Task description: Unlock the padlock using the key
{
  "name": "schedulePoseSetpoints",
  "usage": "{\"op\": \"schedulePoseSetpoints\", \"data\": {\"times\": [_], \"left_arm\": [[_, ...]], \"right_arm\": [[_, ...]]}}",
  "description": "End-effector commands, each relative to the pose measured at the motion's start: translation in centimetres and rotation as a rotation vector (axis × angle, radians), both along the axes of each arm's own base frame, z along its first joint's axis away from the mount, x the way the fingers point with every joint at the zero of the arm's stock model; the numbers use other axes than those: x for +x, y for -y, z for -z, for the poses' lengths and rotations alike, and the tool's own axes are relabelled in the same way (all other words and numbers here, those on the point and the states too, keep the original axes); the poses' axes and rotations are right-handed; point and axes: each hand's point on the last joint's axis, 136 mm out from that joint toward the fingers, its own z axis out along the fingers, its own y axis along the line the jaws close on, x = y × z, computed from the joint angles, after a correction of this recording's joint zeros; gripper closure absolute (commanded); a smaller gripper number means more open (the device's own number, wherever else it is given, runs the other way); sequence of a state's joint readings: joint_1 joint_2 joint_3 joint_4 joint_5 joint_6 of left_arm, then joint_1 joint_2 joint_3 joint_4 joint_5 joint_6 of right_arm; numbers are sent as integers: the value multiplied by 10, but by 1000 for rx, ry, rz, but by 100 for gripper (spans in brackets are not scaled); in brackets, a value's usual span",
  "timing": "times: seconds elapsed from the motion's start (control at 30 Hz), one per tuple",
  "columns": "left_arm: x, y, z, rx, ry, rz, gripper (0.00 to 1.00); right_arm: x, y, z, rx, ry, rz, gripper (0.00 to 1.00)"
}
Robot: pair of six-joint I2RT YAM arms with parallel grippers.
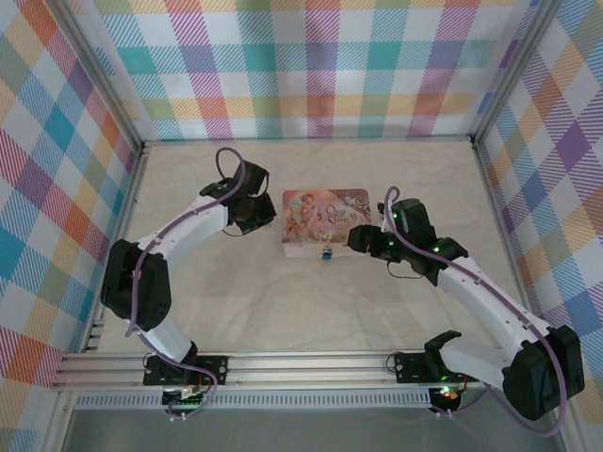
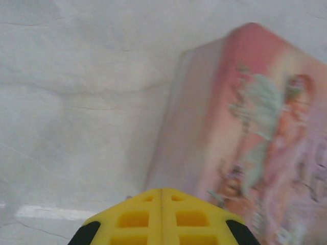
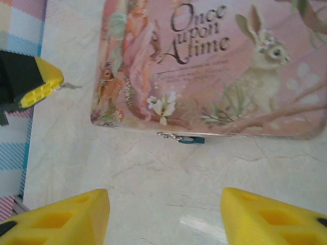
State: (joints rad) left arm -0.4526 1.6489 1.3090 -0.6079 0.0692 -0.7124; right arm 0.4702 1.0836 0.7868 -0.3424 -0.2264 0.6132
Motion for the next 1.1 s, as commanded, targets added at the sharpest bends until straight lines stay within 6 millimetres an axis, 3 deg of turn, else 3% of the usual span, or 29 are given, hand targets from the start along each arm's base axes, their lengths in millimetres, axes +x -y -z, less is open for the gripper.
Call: {"op": "schedulePoseSetpoints", "data": {"times": [0.0, 0.2, 0.37, 0.57, 0.77, 1.07], "left_arm": [[-10, 32, -38, -114, 30, 137, 100], [-26, 82, -76, -224, 40, 318, 100], [-42, 120, -105, -315, 56, 434, 100], [-65, 153, -124, -375, 43, 563, 100], [-76, 165, -136, -403, 49, 614, 100], [-84, 170, -144, -437, 49, 646, 100]], "right_arm": [[3, -20, -34, 81, 140, -102, 50], [-5, -34, -62, 74, 291, -251, 46], [-8, -39, -79, 68, 380, -310, 49], [-8, -43, -96, 58, 440, -357, 58], [-14, -51, -106, 80, 462, -422, 63], [-13, -56, -104, 81, 452, -450, 68]]}}
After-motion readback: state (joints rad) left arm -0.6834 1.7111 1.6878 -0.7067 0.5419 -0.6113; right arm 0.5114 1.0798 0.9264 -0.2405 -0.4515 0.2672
